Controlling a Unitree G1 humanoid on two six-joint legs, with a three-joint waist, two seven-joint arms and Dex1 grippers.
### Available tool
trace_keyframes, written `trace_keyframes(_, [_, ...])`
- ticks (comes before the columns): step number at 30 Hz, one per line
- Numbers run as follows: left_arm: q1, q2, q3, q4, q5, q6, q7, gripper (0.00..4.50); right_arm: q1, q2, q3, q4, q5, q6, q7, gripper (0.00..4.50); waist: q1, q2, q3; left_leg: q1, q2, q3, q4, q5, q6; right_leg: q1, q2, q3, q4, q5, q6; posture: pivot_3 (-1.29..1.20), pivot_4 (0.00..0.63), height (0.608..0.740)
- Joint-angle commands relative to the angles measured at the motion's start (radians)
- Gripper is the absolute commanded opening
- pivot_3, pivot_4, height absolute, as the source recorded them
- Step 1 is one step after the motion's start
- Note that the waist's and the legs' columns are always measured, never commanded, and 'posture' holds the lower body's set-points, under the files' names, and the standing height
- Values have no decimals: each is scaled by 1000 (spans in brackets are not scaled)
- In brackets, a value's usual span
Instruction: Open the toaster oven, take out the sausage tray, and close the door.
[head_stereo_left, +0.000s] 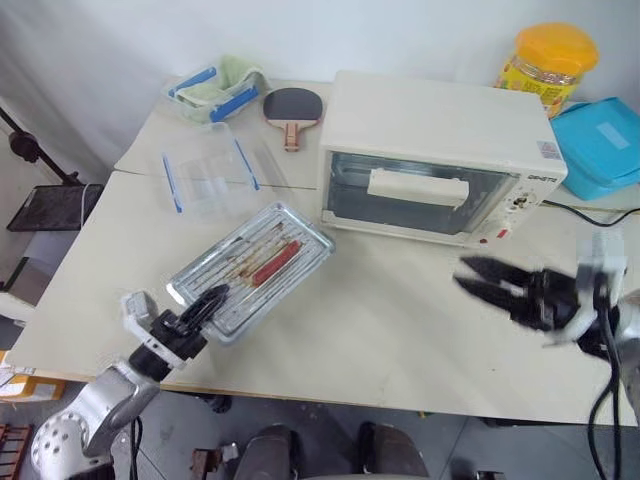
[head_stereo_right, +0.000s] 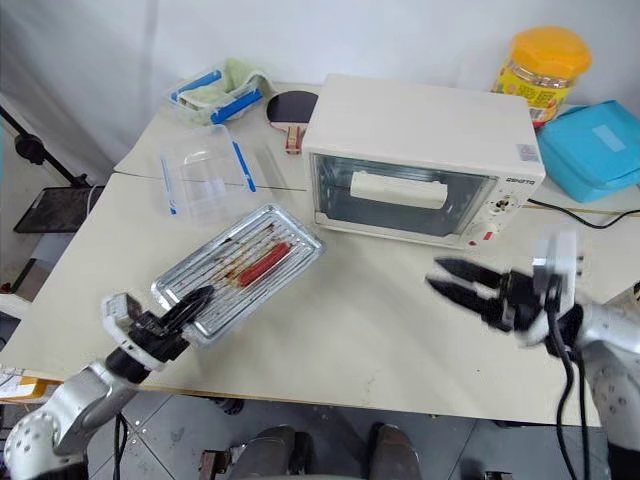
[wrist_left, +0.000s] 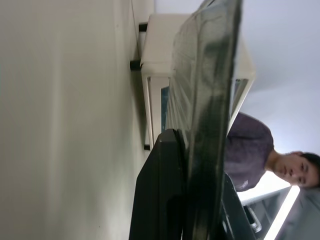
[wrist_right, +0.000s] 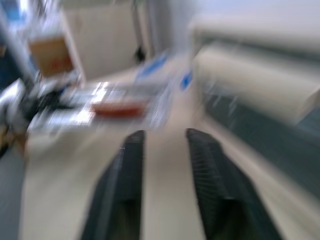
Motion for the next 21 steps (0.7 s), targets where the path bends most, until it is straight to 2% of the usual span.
trace_keyframes(1, [-80,78,-109,92,-27,107,-59,0,75,24,-82,-24,-35,-101,47,2899,-3,0,0,0,0,1,0,0,0,0,0,0,-1,1,1,0,150,740])
trace_keyframes(4, [-228,131,-219,220,-27,160,-77,0,153,62,-127,-36,-80,-187,61,3762,-5,0,0,1,-2,2,0,1,2,1,-1,-1,0,2,3,0,150,740])
trace_keyframes(8, [-453,123,-376,365,125,267,-177,0,280,110,-193,-62,-110,-254,67,4469,32,2,0,0,-1,-1,-1,3,-4,-1,2,3,1,1,2,0,150,740])
trace_keyframes(14, [-658,34,-526,499,454,274,-391,0,392,129,-241,-86,-118,-298,72,4469,22,2,0,1,-10,2,-5,5,-1,-1,3,3,-2,3,5,0,150,740])
trace_keyframes(21, [-816,-56,-623,619,789,177,-637,0,507,168,-279,-133,-122,-319,58,4469,23,2,0,1,-8,1,-6,7,-4,-1,5,3,-3,3,6,0,150,740])
